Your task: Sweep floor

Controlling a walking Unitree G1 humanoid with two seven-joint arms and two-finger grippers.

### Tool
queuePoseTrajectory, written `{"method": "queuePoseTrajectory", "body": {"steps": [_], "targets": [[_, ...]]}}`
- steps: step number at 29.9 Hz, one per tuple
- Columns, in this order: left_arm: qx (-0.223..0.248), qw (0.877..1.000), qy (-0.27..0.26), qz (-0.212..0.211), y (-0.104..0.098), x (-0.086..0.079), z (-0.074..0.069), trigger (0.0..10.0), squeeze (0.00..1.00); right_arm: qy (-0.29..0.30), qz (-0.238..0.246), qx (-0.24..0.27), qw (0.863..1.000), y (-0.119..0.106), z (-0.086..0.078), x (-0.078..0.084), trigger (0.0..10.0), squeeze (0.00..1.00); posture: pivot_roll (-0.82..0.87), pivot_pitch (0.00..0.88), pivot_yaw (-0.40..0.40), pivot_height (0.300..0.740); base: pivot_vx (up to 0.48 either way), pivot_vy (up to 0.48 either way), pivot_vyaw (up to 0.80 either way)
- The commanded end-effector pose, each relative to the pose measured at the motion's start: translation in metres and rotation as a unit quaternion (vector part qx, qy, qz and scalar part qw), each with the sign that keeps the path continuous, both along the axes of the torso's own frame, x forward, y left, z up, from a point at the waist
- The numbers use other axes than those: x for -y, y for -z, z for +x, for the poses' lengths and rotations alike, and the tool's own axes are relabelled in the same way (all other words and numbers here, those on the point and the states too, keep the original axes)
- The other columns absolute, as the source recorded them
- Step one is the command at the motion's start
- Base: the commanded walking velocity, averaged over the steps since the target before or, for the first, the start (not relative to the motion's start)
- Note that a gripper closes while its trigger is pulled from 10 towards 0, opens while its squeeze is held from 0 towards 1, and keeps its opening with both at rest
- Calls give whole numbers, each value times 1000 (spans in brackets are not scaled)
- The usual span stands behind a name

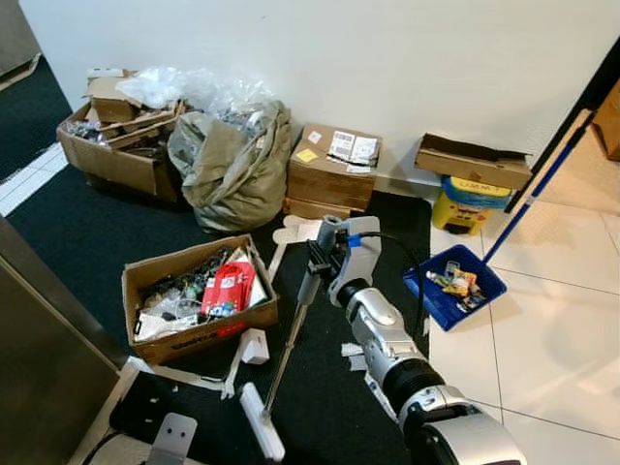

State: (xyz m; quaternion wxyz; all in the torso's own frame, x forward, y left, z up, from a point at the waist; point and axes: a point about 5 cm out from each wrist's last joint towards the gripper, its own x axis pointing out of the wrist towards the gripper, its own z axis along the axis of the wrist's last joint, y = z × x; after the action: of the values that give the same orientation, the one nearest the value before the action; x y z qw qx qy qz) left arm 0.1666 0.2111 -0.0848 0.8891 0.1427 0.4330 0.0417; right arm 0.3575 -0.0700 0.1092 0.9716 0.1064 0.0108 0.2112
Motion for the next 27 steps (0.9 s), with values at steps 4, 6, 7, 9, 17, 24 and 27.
{"method": "queuePoseTrajectory", "body": {"steps": [4,6,7,9,17,24,27], "targets": [[113,986,-120,7,-31,-43,34,10000,0,-7,73,-9,997,1,-3,5,10000,0,-73,92,9,740,0,0,0],[113,986,-120,7,-31,-43,34,10000,0,-7,73,-9,997,1,-3,5,10000,0,-73,92,9,740,0,0,0],[136,982,-128,8,-38,-48,41,10000,0,-11,73,-6,997,1,-3,6,10000,0,-74,93,10,740,0,0,0],[150,980,-130,7,-43,-50,48,10000,0,-24,68,-1,997,1,-5,5,10000,0,-75,100,9,740,0,0,0],[185,975,-122,-22,-58,-36,77,10000,0,-60,55,40,996,-15,-2,4,10000,0,-54,105,34,740,0,0,0],[150,982,-111,-27,-46,-33,65,10000,0,-116,30,75,990,-27,-2,-9,10000,0,-33,96,39,740,0,0,327],[118,985,-118,-31,-34,-30,48,10000,0,-119,38,86,988,-35,0,-13,10000,0,-33,96,39,740,0,0,756]]}}
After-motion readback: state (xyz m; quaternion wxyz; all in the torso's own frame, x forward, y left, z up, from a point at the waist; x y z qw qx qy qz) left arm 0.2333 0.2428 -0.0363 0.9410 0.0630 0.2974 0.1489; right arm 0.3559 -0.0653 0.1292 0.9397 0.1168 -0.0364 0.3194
